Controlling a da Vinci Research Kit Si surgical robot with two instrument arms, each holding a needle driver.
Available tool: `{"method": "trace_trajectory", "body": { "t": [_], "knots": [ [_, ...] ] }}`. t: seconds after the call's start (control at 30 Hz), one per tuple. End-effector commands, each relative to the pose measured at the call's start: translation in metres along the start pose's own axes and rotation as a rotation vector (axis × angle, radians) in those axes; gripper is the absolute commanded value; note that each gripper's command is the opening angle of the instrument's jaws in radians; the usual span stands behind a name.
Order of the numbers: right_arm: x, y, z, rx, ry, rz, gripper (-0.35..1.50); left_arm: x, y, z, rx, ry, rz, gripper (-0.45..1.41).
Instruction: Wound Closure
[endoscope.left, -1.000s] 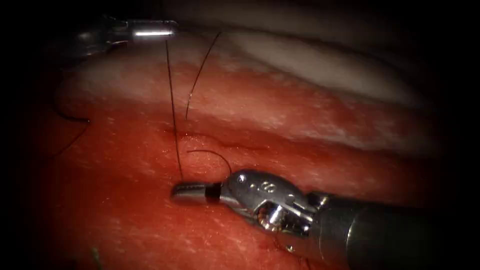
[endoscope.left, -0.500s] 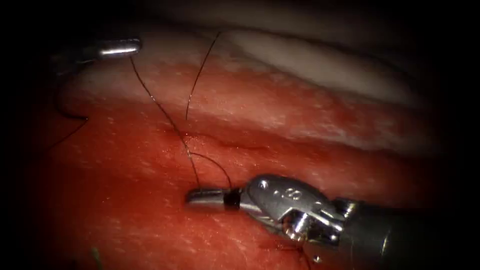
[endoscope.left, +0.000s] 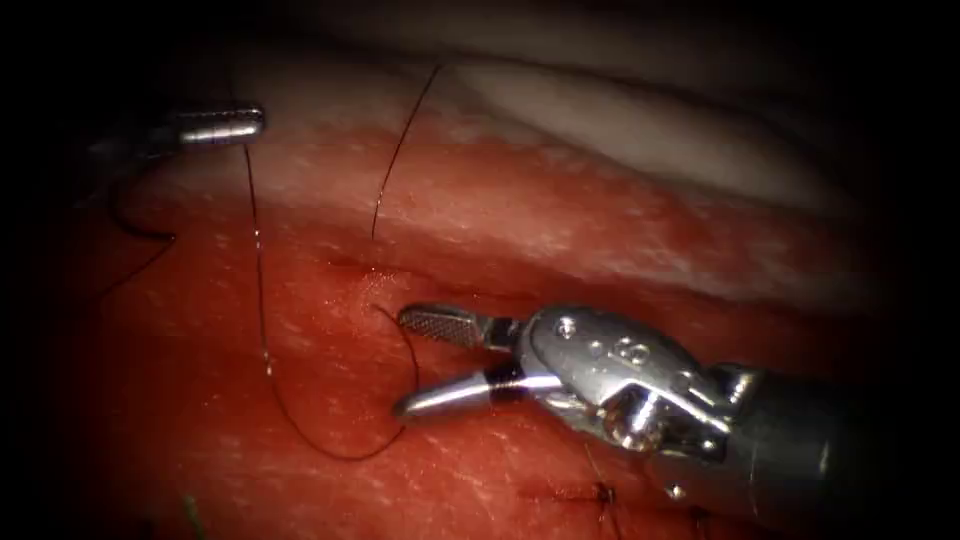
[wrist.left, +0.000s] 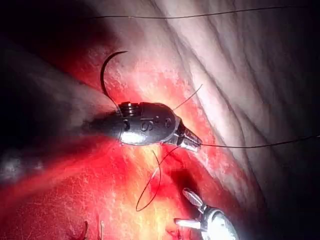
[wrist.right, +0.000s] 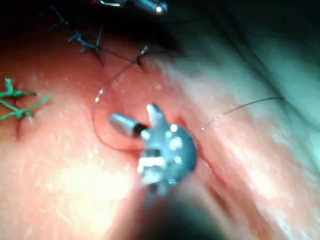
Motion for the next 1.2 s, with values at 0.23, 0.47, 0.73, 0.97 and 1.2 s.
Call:
{"method": "trace_trajectory", "body": {
  "t": [0.23,0.47,0.73,0.97,1.2],
  "knots": [
    [0.0028,0.004,0.0011,-0.057,0.001,-0.078,-0.35,-0.001,0.0001,0.0025,-0.041,0.118,-0.031,-0.35],
    [-0.0011,0.0072,0.0074,-0.121,0.03,-0.119,-0.35,-0.0012,0.0003,0.0064,-0.095,0.155,-0.064,-0.35],
    [-0.0034,0.0067,0.011,-0.064,0.079,-0.148,-0.35,-0.0039,-0.003,0.0071,-0.125,0.177,-0.041,-0.35],
    [-0.0021,0.0061,0.0097,-0.051,0.162,-0.13,-0.35,-0.0082,-0.006,0.0062,-0.097,0.163,-0.007,-0.35],
    [-0.0009,0.0063,0.008,-0.077,0.231,-0.114,-0.35,-0.01,-0.0068,0.0047,-0.079,0.154,0.006,-0.35]
  ]
}}
